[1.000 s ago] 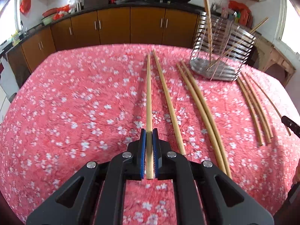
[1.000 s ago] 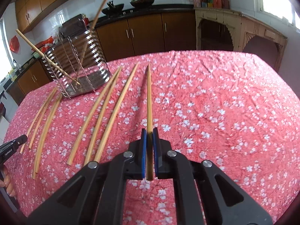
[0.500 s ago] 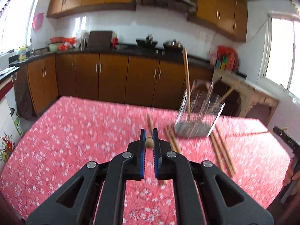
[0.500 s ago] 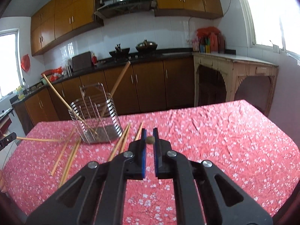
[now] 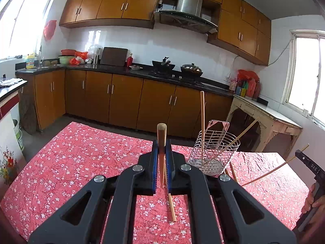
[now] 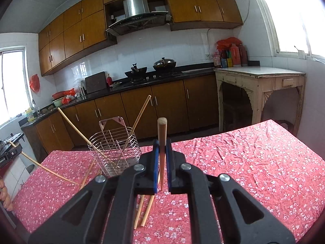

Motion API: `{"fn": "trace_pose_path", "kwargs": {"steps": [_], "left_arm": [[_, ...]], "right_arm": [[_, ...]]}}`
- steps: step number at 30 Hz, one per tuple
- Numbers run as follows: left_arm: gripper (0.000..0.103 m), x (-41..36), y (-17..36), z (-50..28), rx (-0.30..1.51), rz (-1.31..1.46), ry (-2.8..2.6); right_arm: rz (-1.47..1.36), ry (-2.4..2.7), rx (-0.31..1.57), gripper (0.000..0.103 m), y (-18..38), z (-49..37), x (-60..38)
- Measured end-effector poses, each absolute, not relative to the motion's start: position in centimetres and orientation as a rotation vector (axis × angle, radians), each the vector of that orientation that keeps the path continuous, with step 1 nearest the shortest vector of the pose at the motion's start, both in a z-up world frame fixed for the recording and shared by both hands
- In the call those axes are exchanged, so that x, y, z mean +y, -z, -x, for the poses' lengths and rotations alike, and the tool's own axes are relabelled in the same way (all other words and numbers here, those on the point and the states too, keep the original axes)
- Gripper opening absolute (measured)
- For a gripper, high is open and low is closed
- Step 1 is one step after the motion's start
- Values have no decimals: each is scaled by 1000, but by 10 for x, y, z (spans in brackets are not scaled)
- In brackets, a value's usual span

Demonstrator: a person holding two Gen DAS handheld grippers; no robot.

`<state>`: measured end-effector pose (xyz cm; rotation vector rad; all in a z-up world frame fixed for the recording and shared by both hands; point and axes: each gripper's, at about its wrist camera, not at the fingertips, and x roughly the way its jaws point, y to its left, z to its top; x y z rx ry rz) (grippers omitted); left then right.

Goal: Organize utensils
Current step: 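Lift the chopstick with the left gripper while the right gripper carries its chopstick over the wire holder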

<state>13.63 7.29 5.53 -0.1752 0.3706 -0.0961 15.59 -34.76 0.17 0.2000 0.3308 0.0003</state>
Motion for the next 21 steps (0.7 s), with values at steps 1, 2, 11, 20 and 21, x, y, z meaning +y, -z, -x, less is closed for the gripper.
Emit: {"fn": "trace_pose_path", "kwargs": {"steps": [1, 2, 11, 20, 21], "left_arm": [[7, 74, -55, -136, 371, 176, 95], [7, 73, -55, -136, 374, 176, 96], [7, 66, -83, -138, 326, 158, 102], [7, 30, -155, -137, 250, 166, 255], [7, 24, -161, -137, 240, 171, 272]], "right_arm": [[-199, -1, 330, 8, -2, -156, -347], [-199, -1, 328, 8, -3, -156, -348], [-196, -36, 262, 8, -37, -153, -348], [-263, -156, 122, 8, -116, -159, -343], [-261, -161, 102, 8, -122, -163, -340]]}}
